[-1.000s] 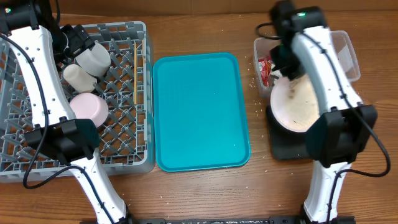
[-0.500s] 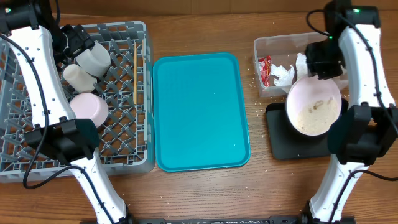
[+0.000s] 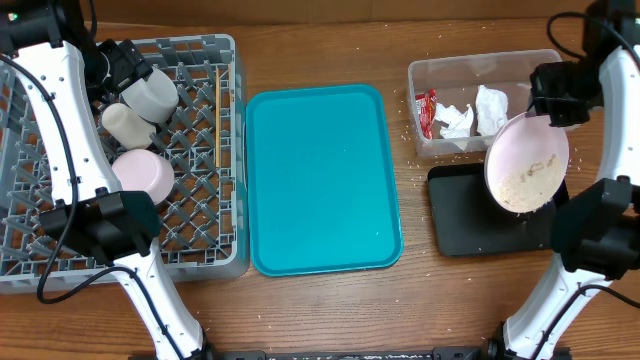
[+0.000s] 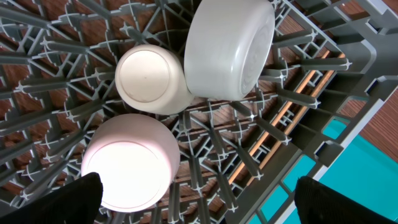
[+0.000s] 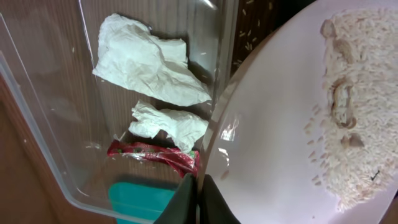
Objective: Sort waste into correct bins and load items into the dishwasher
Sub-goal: 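Tilt the plate with the right gripper to dump rice onto the black tray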
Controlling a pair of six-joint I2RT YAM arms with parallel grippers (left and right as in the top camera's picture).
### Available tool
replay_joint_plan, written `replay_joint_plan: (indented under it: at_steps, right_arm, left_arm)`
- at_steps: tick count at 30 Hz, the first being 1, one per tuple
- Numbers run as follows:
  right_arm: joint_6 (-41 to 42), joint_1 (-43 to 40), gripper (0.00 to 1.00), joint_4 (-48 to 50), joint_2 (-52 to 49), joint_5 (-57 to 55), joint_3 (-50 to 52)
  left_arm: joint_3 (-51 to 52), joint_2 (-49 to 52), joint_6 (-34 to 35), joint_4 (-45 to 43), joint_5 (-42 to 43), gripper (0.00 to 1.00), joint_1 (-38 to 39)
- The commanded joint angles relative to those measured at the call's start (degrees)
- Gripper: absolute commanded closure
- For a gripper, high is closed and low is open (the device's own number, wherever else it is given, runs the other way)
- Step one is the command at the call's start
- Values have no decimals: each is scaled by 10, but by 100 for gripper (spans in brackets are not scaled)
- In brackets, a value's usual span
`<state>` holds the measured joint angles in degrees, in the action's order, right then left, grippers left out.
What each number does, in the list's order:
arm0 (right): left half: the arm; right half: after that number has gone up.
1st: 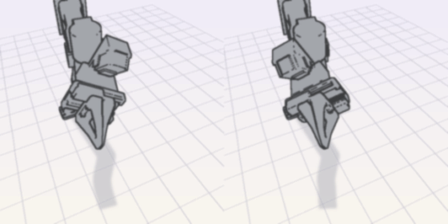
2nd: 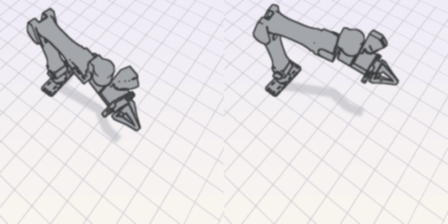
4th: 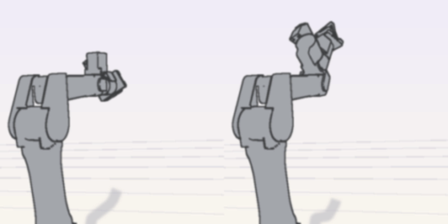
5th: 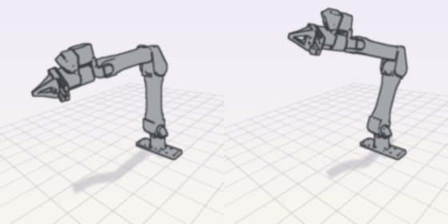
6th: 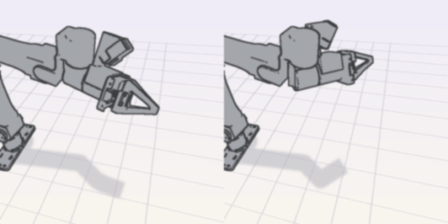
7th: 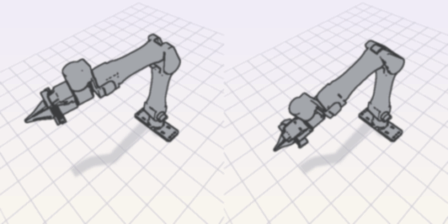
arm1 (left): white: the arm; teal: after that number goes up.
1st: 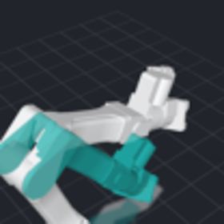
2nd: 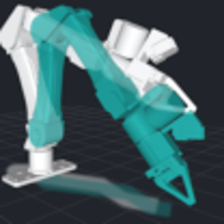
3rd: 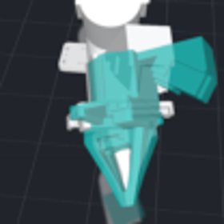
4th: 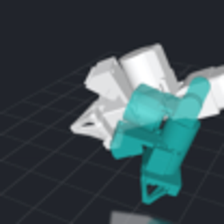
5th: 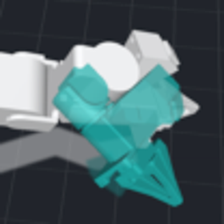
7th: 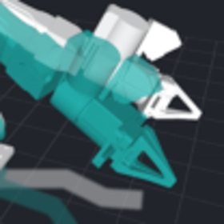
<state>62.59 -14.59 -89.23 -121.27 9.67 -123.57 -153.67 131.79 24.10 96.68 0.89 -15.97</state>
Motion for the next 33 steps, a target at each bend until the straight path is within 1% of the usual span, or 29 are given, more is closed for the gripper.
replay_joint_plan:
  at_steps: [1,9,14,18,24,30,33]
  right_arm:
    - [-16,-7,97,0,27,23,-13]
    - [-15,-9,97,21,27,87,-13]
    - [-13,-12,97,14,27,92,-13]
    - [-16,-21,97,13,27,125,-13]
    - [-11,-46,97,-24,27,135,-13]
    - [-45,-72,97,-15,27,198,-13]
    - [-55,-73,97,-11,27,202,-13]
  left_arm:
    - [-7,-18,10,1,2,0,-1]
    - [-7,-18,10,1,2,0,-1]
    - [-7,-18,10,1,2,0,-1]
    - [-7,-18,10,1,2,0,-1]
    - [-7,-18,10,1,2,0,-1]
    - [-7,-18,10,1,2,0,-1]
    - [-7,-18,10,1,2,0,-1]
